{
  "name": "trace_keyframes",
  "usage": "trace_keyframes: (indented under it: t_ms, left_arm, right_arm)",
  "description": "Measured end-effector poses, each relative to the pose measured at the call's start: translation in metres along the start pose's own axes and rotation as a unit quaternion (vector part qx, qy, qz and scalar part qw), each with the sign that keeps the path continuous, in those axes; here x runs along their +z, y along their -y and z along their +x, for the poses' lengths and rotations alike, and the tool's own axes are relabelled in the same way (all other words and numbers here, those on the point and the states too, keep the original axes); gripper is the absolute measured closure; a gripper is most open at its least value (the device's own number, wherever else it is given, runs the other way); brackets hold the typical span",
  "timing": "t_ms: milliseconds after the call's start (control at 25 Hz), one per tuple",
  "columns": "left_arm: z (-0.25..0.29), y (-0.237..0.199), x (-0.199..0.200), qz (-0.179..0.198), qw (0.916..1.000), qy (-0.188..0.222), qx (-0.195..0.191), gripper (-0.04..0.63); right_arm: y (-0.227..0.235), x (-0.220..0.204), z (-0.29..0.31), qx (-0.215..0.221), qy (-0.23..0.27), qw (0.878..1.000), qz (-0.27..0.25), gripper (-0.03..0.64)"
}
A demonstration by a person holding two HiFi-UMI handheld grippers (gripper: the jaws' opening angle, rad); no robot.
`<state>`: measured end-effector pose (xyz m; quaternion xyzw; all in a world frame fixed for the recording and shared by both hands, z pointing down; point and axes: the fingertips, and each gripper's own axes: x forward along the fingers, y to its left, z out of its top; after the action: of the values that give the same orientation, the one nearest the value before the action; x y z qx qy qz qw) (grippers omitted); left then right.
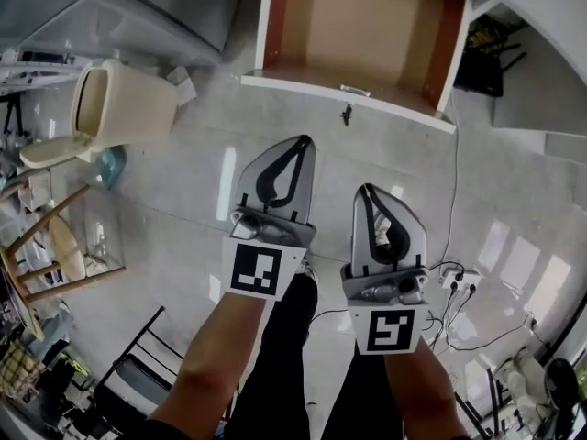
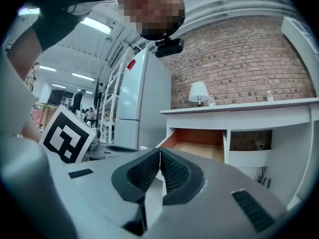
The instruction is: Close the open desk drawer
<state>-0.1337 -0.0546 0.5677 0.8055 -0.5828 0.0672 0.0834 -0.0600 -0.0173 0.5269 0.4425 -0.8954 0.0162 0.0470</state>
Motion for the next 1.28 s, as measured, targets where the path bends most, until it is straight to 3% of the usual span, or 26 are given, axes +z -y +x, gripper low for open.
trace_keyframes:
  t_ms: [240,360,560,680,920,1280]
  left_arm:
    - [0.014,-0.001,-0.017,-0.054,0.9985,0.001,-0.007,0.591]
    - [0.018,-0.002,-0.025,-0.099,0.9951,0.0,-0.011,0.591]
    - [0.03,0.001,-0.039,-0.204,0.9781,0.001,-0.043,0.585]
    - [0.037,0.0,-0.047,-0.245,0.9678,0.004,-0.058,0.528]
    - [0.051,-0.01,-0.064,-0.337,0.9387,0.003,-0.073,0.528]
    - [0.074,-0.027,-0.088,-0.474,0.8742,0.036,-0.1,0.497]
  right_arm:
    - [0.003,-0.01,0.0,0.004,-0.002,1.0,0.001,0.589]
    - [0.004,-0.016,0.001,0.007,-0.005,1.0,0.005,0.589]
    - [0.004,-0.021,0.003,0.009,-0.006,1.0,0.01,0.589]
    - [0.005,-0.025,0.003,0.01,-0.009,1.0,0.011,0.589]
    - [0.009,-0.03,0.002,0.008,-0.016,1.0,0.011,0.589]
    - [0.011,-0.036,0.003,0.016,-0.024,1.0,0.01,0.589]
